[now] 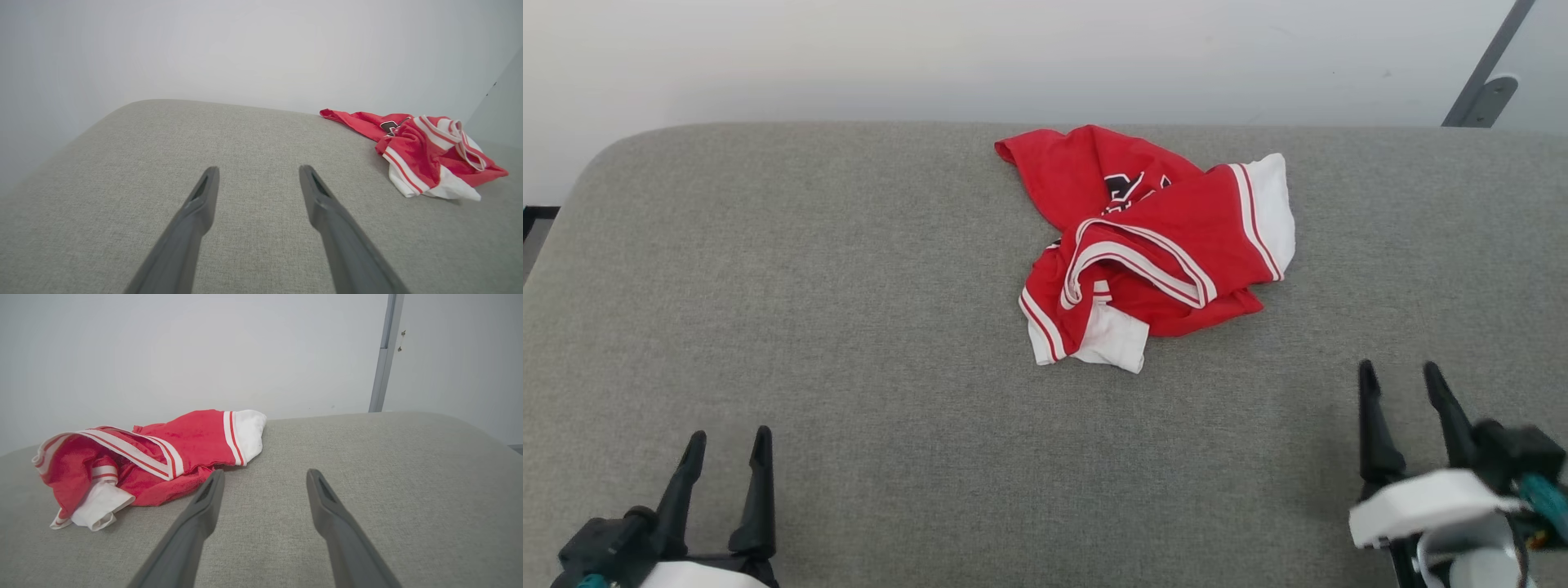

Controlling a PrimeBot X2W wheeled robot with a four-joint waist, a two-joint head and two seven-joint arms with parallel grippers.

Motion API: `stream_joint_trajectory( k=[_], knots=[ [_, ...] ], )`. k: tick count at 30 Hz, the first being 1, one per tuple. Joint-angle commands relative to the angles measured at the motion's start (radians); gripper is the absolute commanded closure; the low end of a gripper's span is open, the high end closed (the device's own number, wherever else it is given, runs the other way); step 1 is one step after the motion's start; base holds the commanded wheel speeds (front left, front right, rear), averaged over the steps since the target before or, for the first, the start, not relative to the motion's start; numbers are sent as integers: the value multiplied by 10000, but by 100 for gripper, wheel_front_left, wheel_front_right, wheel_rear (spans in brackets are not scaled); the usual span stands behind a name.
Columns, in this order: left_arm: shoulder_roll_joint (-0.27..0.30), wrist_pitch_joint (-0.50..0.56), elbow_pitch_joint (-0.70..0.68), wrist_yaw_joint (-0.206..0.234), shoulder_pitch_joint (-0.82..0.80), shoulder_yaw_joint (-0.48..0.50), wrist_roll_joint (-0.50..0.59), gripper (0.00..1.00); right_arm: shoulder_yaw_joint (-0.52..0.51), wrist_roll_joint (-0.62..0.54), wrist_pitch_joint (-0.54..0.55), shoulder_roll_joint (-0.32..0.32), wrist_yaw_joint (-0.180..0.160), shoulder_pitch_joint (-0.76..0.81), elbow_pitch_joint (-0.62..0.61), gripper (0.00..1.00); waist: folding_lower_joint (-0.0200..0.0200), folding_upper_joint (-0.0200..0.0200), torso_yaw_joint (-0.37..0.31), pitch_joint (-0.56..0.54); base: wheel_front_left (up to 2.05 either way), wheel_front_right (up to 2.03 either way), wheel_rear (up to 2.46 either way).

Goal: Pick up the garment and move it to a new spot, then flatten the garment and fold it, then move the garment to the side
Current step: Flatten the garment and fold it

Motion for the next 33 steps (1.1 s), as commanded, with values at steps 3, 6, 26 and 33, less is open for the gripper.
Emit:
stream_joint_trajectory(
  k=[3, 6, 26, 33],
  knots=[
    [-116, -23, 23, -18, -73, -129, -171, 0, 8, -221, 730, -276, -1, -771, 291, 0, 0, -1, 87, 106, 0, 0, 0],
    [-187, -21, 48, -18, -419, -454, -241, 0, -235, -436, 1811, -722, -1, -1663, 582, 0, 0, -1, 353, 442, 0, 0, 0],
    [-347, -23, 455, -8, -2233, -1691, -1128, 0, -153, -880, 9563, -2455, -1, -7150, 3529, 0, 0, -1, 2233, 2656, 0, 0, 0],
    [-408, -23, 578, -8, -2464, -1813, -1218, 0, -307, -1428, 9849, -2247, -1, -7364, 3831, 100, 0, -1, 2312, 2865, 0, 0, 0]
  ],
)
